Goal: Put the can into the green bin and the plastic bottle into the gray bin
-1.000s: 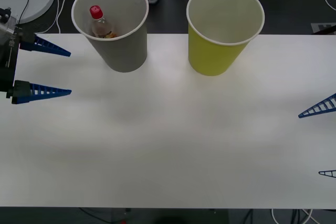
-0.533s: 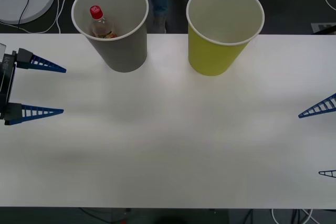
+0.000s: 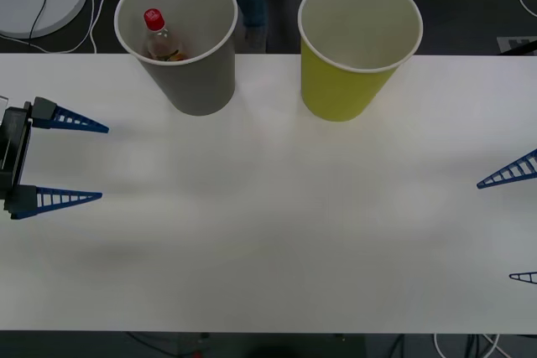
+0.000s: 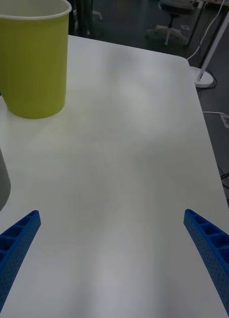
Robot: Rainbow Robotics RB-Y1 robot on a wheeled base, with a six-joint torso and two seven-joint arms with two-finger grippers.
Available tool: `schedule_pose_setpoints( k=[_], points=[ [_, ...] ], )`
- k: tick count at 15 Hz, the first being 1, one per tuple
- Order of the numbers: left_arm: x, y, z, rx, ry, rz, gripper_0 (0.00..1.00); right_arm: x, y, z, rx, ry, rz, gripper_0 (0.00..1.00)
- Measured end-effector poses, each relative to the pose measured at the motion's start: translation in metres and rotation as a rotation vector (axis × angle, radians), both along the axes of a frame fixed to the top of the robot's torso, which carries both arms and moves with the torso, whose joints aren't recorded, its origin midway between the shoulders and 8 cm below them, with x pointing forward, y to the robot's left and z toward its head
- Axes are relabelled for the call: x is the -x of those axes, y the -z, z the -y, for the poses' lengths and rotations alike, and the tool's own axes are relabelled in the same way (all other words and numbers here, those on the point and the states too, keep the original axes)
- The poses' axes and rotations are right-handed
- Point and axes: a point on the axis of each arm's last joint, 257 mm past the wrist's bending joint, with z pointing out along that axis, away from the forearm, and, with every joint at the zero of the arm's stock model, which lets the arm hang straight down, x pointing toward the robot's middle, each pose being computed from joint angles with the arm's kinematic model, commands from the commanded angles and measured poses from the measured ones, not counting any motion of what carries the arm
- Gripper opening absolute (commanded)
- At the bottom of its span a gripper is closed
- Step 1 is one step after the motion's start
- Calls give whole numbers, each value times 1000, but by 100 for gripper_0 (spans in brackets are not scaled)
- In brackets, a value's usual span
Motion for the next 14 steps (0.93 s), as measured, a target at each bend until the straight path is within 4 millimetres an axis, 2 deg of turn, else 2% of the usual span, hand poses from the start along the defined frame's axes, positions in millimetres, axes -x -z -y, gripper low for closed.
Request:
schedule_pose_setpoints(
  k=[6, 14],
  points=[
    [1, 4, 22, 10, -27, 21, 100, 0, 0, 0, 0, 0, 0, 100],
    [17, -4, 38, -34, -121, 47, 100, 0, 0, 0, 0, 0, 0, 100]
  ],
)
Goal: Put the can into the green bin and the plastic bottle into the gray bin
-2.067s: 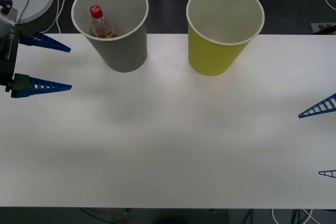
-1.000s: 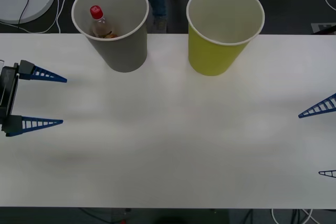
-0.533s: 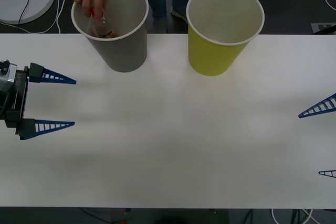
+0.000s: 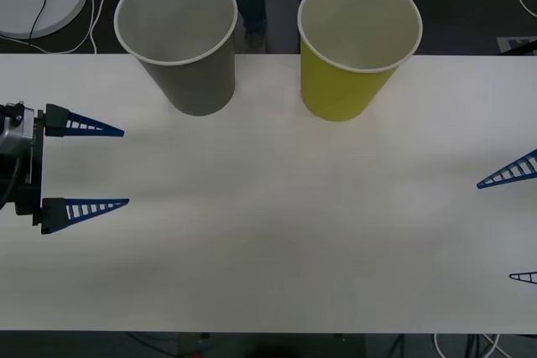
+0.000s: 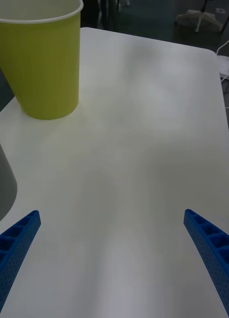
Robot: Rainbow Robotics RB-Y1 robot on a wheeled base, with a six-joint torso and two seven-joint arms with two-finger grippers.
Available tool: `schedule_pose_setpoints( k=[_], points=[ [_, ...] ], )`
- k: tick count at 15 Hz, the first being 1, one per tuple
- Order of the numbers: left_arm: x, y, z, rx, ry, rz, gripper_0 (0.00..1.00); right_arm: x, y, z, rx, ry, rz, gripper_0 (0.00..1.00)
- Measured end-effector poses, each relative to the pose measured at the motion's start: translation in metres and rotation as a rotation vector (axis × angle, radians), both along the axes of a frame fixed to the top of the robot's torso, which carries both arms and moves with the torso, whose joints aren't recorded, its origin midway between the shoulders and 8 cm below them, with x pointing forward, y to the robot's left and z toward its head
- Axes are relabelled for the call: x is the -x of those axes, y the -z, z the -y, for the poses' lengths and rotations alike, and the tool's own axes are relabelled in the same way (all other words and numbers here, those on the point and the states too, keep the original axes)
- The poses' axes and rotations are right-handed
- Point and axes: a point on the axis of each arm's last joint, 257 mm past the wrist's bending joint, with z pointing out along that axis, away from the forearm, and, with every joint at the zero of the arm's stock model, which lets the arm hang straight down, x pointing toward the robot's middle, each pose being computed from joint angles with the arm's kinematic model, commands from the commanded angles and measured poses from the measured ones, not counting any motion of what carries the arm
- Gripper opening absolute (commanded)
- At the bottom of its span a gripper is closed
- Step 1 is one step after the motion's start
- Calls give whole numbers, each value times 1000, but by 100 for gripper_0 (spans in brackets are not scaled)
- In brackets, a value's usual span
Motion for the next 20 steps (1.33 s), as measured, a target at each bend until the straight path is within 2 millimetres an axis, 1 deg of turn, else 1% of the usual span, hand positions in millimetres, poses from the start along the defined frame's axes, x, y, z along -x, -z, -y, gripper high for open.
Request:
schedule_pose_setpoints(
  k=[8, 11, 15, 20],
  points=[
    [20, -9, 6, -36, -58, 5, 100, 0, 0, 0, 0, 0, 0, 100],
    [29, -11, 6, -48, -25, 9, 100, 0, 0, 0, 0, 0, 0, 100],
    [42, -14, 0, -78, 32, -1, 100, 0, 0, 0, 0, 0, 0, 100],
    [47, -13, -2, -94, 52, -10, 100, 0, 0, 0, 0, 0, 0, 100]
  ],
)
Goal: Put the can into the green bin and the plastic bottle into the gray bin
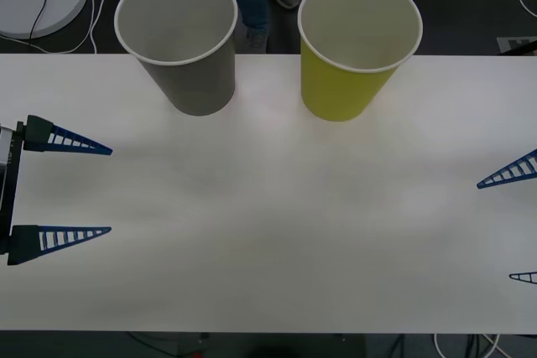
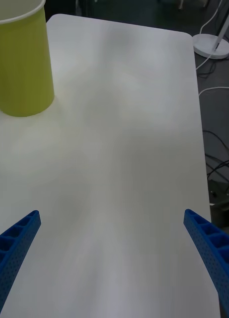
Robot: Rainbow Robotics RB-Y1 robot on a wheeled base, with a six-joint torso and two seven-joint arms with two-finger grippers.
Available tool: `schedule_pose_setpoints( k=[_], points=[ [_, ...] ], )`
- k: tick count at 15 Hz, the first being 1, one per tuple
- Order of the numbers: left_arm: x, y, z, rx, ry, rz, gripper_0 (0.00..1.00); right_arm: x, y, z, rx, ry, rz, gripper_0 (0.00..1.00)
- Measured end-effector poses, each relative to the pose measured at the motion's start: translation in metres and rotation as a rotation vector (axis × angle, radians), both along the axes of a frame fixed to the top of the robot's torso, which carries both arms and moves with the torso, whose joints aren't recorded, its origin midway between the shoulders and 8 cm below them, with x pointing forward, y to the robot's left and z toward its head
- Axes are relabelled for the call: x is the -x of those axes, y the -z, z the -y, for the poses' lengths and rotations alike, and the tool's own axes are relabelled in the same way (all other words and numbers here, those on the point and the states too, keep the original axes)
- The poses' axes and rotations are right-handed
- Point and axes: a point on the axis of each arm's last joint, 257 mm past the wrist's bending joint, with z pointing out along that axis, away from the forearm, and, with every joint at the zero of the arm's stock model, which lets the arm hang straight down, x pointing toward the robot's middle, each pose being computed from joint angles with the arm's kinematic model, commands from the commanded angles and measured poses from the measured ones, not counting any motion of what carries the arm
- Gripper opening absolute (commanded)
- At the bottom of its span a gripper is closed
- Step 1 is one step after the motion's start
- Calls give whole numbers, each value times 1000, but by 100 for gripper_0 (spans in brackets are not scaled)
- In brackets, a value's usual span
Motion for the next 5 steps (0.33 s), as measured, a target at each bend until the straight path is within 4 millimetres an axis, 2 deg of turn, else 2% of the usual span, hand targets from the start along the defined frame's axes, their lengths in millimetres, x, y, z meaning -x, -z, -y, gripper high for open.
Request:
schedule_pose_setpoints(
  k=[5],
  points=[
    [1, 0, 0, 0, 4, -4, 100, 0, 0, 0, 0, 0, 0, 100]
  ],
)
